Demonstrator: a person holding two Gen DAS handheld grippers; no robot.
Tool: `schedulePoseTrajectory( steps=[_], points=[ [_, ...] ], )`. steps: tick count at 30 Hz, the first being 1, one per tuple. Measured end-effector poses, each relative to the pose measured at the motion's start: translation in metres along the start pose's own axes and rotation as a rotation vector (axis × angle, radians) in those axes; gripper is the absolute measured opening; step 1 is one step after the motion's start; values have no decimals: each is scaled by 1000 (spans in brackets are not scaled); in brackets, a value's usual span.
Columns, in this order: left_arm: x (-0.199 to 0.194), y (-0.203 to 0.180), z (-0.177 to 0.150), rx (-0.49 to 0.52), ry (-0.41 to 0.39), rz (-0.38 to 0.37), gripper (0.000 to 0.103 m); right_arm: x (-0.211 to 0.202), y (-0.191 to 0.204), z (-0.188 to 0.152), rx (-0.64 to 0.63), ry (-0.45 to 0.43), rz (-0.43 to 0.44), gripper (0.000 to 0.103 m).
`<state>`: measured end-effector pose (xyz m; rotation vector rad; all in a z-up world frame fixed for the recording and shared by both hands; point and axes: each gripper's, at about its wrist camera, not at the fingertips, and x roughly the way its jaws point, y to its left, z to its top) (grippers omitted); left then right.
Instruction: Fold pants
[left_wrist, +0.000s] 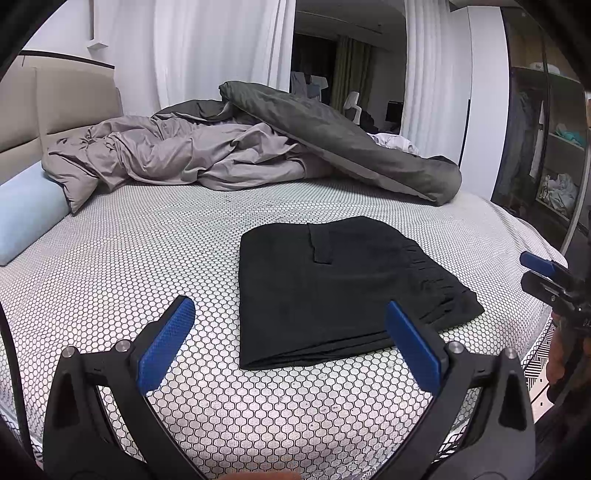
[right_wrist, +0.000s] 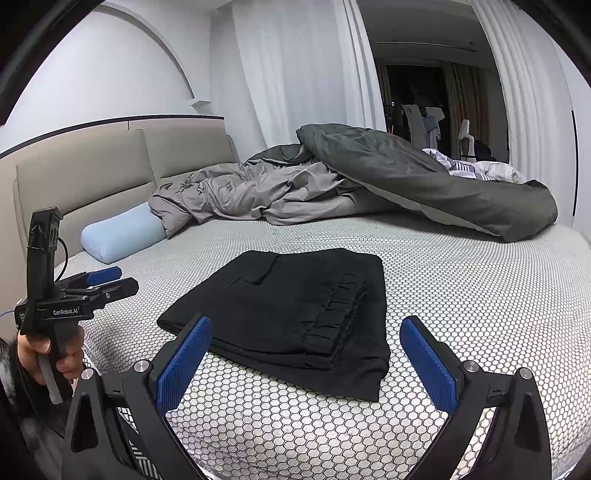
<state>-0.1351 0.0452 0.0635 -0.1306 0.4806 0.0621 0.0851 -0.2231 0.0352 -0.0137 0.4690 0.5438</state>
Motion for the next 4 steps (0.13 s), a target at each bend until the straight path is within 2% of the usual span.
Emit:
schedulePoseTrajectory(
  steps=[4],
  points=[
    [0,4,3,5,1,-3,102,0,-1,0,-5,2,1,103]
  ],
)
